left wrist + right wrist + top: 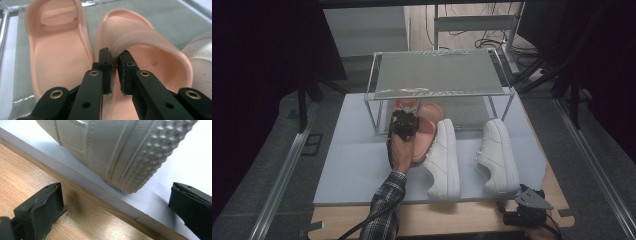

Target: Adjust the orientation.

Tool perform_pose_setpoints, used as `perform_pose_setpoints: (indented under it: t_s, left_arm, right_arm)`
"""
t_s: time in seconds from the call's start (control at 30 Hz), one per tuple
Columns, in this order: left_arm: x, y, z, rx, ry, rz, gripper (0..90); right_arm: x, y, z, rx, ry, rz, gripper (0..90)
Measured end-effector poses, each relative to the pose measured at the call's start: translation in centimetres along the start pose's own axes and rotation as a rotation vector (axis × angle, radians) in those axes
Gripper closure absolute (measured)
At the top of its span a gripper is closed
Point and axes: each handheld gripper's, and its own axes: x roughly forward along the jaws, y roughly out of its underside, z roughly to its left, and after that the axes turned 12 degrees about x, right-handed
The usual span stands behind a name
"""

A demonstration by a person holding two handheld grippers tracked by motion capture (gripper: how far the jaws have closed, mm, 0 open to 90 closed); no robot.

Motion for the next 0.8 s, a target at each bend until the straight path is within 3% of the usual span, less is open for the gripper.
perform_pose_setpoints:
  t_s: [0.17,0.4,0.53,0.63,0.8]
  left_arm:
    - [0.2,0.4,0.5,-0.021,0.034,-0.002,80.1]
    - [-1.8,0.3,0.6,0.03,0.057,-0.017,74.9]
    - [-3.3,0.8,0.8,0.04,0.104,-0.047,73.7]
    - [-4.4,1.5,1.0,0.049,0.179,-0.071,73.5]
    - [-6.4,3.2,1.0,0.085,0.228,-0.085,77.6]
  right_arm:
    - [0.0,0.0,0.0,-0.002,-0.002,-0.001,0.0]
    - [0.0,0.0,0.0,-0.002,0.001,0.0,0.0]
    - [0.0,0.0,0.0,0.0,-0.001,0.0,0.0]
    - [0.0,0.0,0.0,-0.001,0.001,0.0,0.0]
    - [0.0,0.0,0.0,-0.001,0.002,0.0,0.0]
